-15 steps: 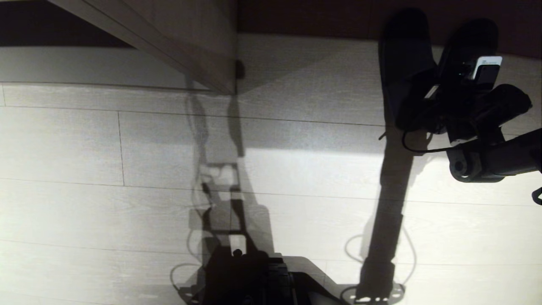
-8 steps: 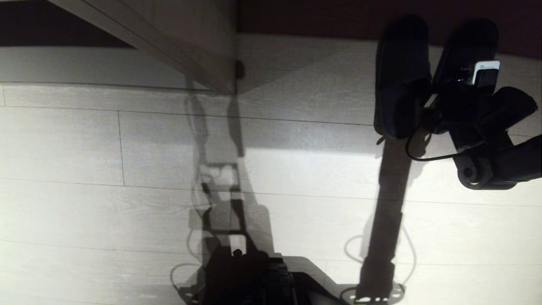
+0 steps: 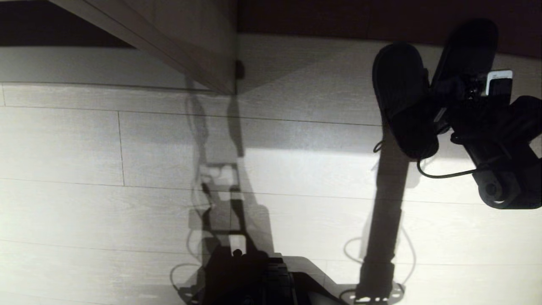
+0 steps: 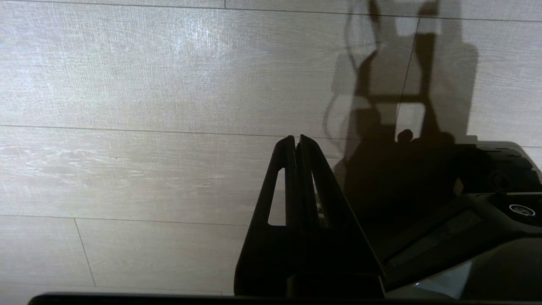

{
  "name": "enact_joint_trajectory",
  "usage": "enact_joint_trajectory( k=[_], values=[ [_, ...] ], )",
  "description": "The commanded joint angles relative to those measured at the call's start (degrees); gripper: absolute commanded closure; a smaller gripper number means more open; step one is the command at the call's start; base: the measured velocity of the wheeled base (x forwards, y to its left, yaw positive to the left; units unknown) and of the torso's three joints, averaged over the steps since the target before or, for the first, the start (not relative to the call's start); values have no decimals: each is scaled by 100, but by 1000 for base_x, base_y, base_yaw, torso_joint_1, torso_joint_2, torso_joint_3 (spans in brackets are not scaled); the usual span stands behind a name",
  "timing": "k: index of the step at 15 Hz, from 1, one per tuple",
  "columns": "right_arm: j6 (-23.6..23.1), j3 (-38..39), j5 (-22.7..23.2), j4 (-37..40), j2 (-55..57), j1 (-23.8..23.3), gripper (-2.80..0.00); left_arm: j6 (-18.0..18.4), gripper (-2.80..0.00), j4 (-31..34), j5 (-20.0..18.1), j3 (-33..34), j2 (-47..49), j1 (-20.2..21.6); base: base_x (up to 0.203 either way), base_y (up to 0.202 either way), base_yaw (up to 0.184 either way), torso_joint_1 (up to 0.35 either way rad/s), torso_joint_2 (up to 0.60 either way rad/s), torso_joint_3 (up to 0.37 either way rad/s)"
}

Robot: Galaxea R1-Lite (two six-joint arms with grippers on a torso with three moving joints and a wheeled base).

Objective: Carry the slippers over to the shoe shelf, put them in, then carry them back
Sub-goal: Place the slippers on the floor

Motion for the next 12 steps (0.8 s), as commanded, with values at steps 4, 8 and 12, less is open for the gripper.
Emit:
enact_joint_trajectory(
  k=[4, 8, 12],
  values=[
    [-5, -376, -71, -66, -67, 227, -280, 0, 0, 0, 0, 0, 5, 0, 0, 0, 0, 0, 0, 0],
    [-199, -778, -300, -314, 302, 265, -280, 0, 0, 0, 0, 1, 5, 0, 0, 0, 0, 0, 0, 0],
    [-350, -629, -417, -457, 326, 256, -280, 0, 0, 0, 0, 1, 5, 0, 0, 0, 0, 0, 0, 0]
  ],
)
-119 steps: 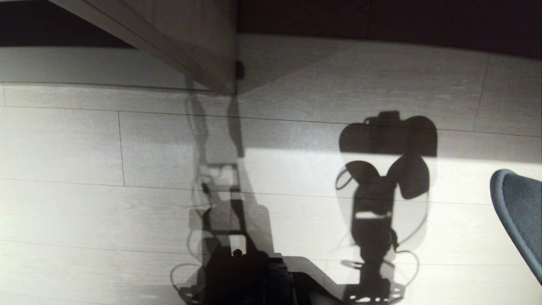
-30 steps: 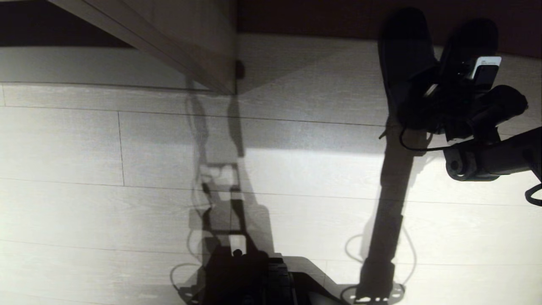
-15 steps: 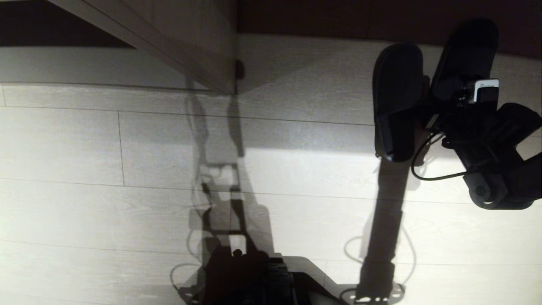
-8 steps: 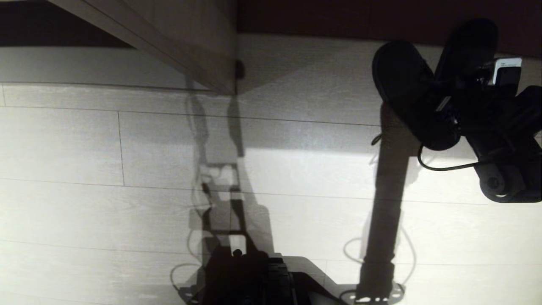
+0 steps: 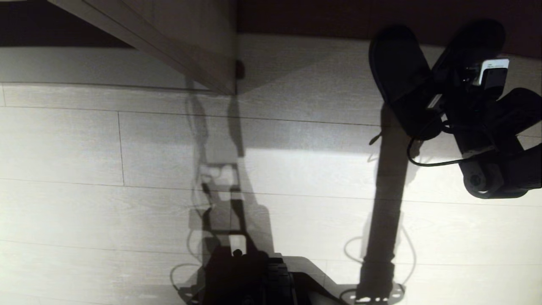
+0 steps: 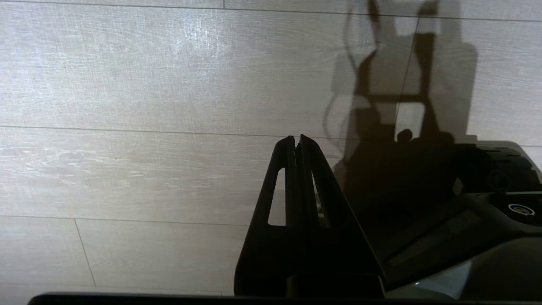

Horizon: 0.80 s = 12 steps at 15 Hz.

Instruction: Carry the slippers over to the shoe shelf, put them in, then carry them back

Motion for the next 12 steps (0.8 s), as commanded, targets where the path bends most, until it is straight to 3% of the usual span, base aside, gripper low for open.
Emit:
enact_joint_trajectory(
  k=[1, 12],
  values=[
    [-14, 165, -3, -36, -121, 3, -280, 0, 0, 2, -1, 1, 5, 0, 0, 0, 0, 0, 0, 0],
    [-121, 1411, 26, 535, -1367, 3, -280, 0, 0, 2, -1, 1, 5, 0, 0, 0, 0, 0, 0, 0]
  ],
)
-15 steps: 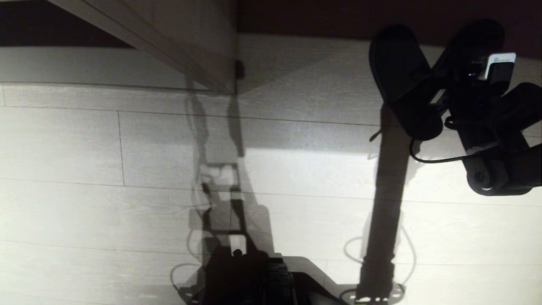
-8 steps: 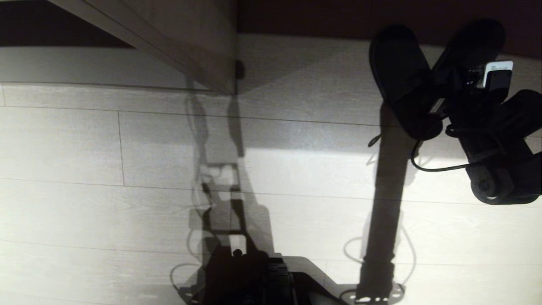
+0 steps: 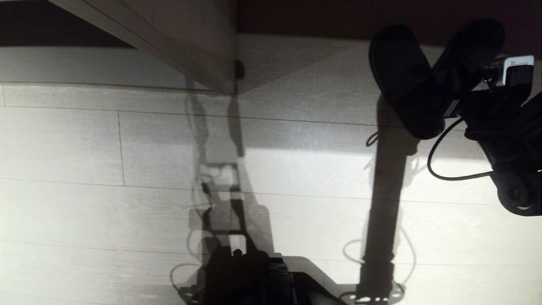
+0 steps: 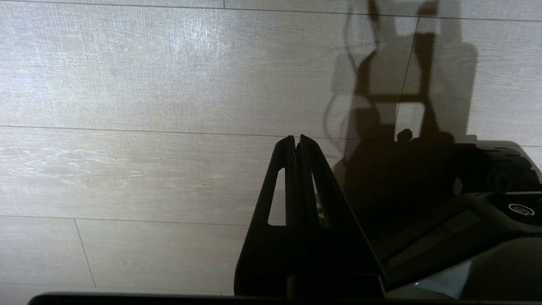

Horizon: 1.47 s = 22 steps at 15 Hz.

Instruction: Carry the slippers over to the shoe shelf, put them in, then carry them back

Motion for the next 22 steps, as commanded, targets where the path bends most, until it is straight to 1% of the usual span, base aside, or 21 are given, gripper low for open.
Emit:
enact_joint_trajectory(
  k=[1, 6, 9, 11, 12, 14, 18, 20, 22],
  values=[
    [-10, 241, 5, -21, -247, -2, -280, 0, 0, 0, 1, 1, 5, 0, 0, 0, 0, 0, 0, 0],
    [-3, 949, 34, 50, -710, -2, -280, 0, 0, 0, 1, 1, 5, 0, 0, 0, 0, 0, 0, 0],
    [5, 1523, 35, 50, -1048, -2, -280, 0, 0, 0, 1, 1, 5, 0, 0, 0, 0, 0, 0, 0],
    [3, 1679, 35, 52, -1162, -2, -280, 0, 0, 0, 1, 1, 5, 0, 0, 0, 0, 0, 0, 0],
    [6, 2000, 33, 51, -1315, 1, 0, 0, 0, 0, 1, 1, 5, 0, 0, 0, 0, 0, 0, 0],
    [1, 2548, 26, 52, -1746, 5, 0, 0, 0, 0, 1, 1, 5, 0, 0, 0, 0, 0, 0, 0],
    [6, 3242, -53, 136, -2604, 6, 0, 0, 0, 0, 1, 1, 5, 0, 0, 0, 0, 0, 0, 0],
    [6, 3632, -113, 356, -3098, 7, 0, 0, 0, 0, 1, 1, 5, 0, 0, 0, 0, 0, 0, 0],
    [11, 3775, -214, 609, -3311, 7, 0, 0, 0, 0, 1, 1, 5, 0, 0, 0, 0, 0, 0, 0]
  ],
)
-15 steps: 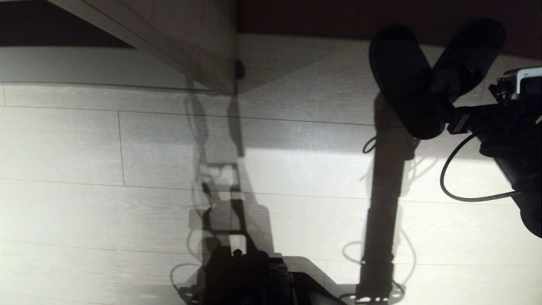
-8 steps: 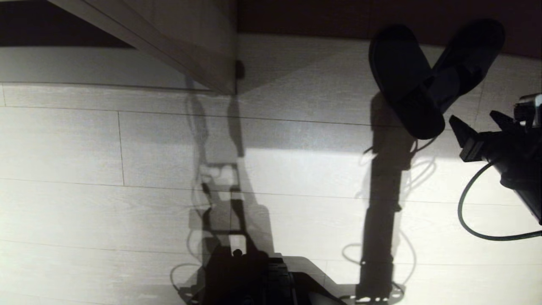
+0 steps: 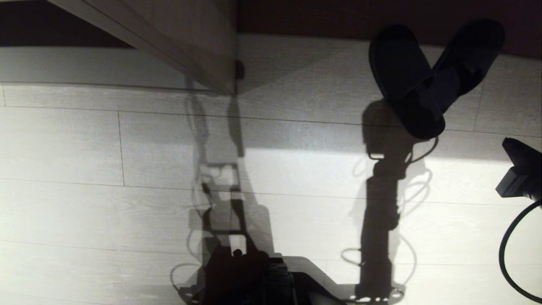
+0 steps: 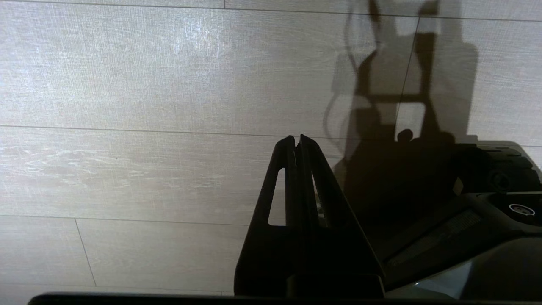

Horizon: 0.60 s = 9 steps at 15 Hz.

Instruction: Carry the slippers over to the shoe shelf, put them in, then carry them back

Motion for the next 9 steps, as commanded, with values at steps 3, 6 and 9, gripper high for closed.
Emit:
enact_joint_trajectory(
  k=[3, 6, 9],
  values=[
    [3, 385, -148, 453, -1071, -1, 0, 0, 0, 0, 1, -1, 5, 0, 0, 0, 0, 0, 0, 0],
    [-4, 901, -189, 1054, -2288, -6, 0, 0, 0, 0, 1, -1, 5, 0, 0, 0, 0, 0, 0, 0],
    [24, 1394, -185, 1806, -3224, -14, 0, 0, 0, 0, 1, -1, 5, 0, 0, 0, 0, 0, 0, 0]
  ],
)
